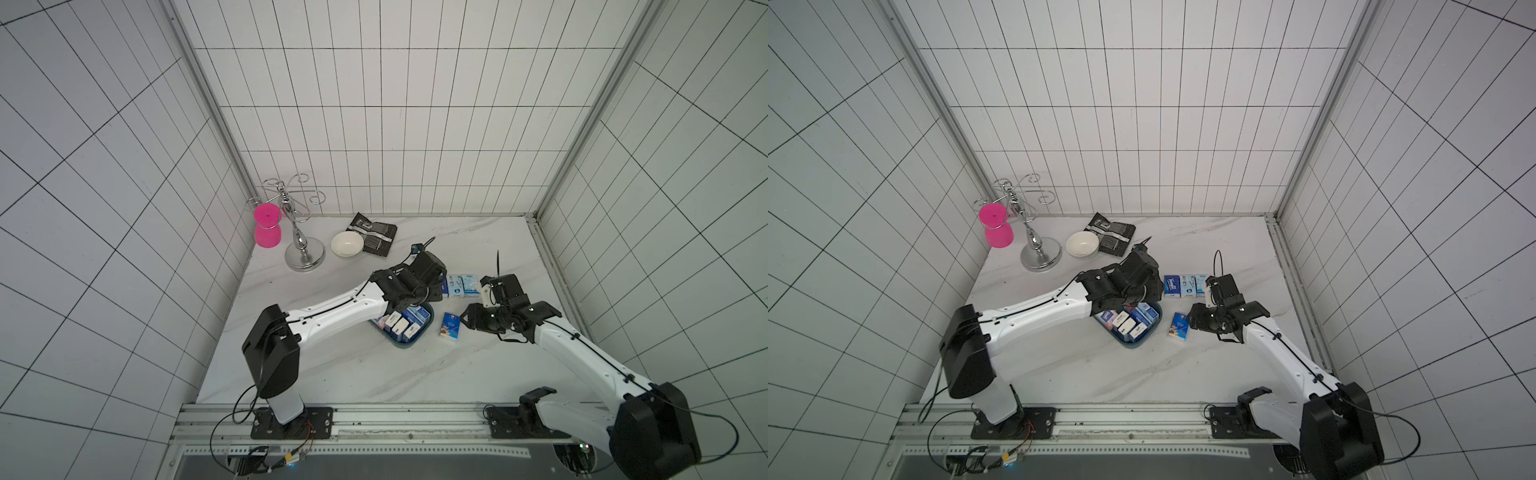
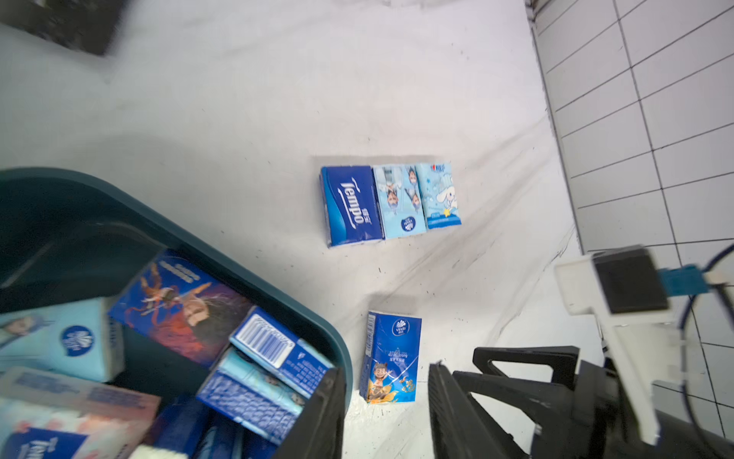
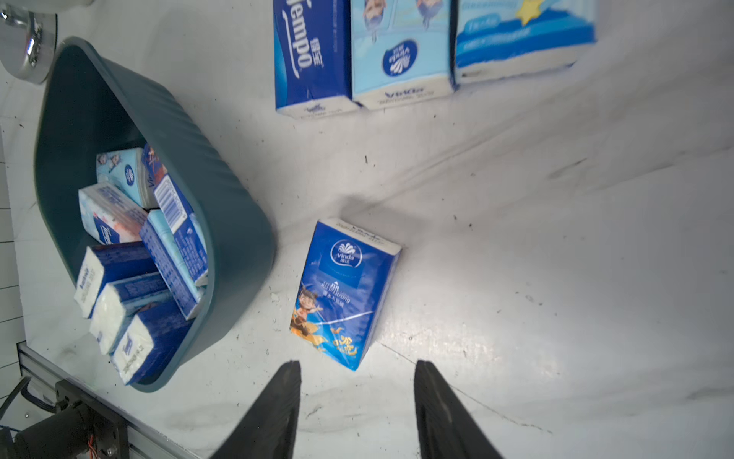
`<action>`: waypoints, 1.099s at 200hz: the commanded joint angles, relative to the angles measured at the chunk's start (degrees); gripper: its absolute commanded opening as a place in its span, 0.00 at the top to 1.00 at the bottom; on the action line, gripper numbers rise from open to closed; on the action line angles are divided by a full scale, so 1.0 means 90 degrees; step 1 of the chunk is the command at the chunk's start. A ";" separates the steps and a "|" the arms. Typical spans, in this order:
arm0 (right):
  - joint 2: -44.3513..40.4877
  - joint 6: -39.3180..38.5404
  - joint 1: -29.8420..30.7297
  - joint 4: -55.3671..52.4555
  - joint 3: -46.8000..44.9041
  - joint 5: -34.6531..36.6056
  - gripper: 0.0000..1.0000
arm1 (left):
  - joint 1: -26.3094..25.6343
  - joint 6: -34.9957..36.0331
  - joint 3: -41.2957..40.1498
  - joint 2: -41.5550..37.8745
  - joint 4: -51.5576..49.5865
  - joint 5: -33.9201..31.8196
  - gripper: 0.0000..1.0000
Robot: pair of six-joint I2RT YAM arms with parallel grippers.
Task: Take the pocket tissues out of the storage box
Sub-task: Move the pocket tissues to the center of the board.
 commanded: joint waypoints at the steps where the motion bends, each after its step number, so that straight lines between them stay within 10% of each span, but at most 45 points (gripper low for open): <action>1: -0.0076 0.0435 0.0238 0.0293 -0.0210 0.0019 0.50 | 0.0379 0.0357 -0.0411 -0.0470 -0.0362 -0.0578 0.62; 90: 0.1172 0.0858 0.0367 0.1635 -0.0618 -0.0268 0.51 | 0.0890 0.0489 -0.1250 -0.1301 -0.0029 -0.0948 0.61; 152: 0.1638 0.0871 0.0364 0.1911 -0.0634 -0.0227 0.75 | 0.1115 0.0422 -0.1291 -0.1298 -0.0156 -0.0746 0.61; 220: 0.2225 -0.0099 0.0363 0.1451 0.0188 -0.0090 0.80 | 0.1214 0.0399 -0.1308 -0.1261 -0.0251 -0.0631 0.61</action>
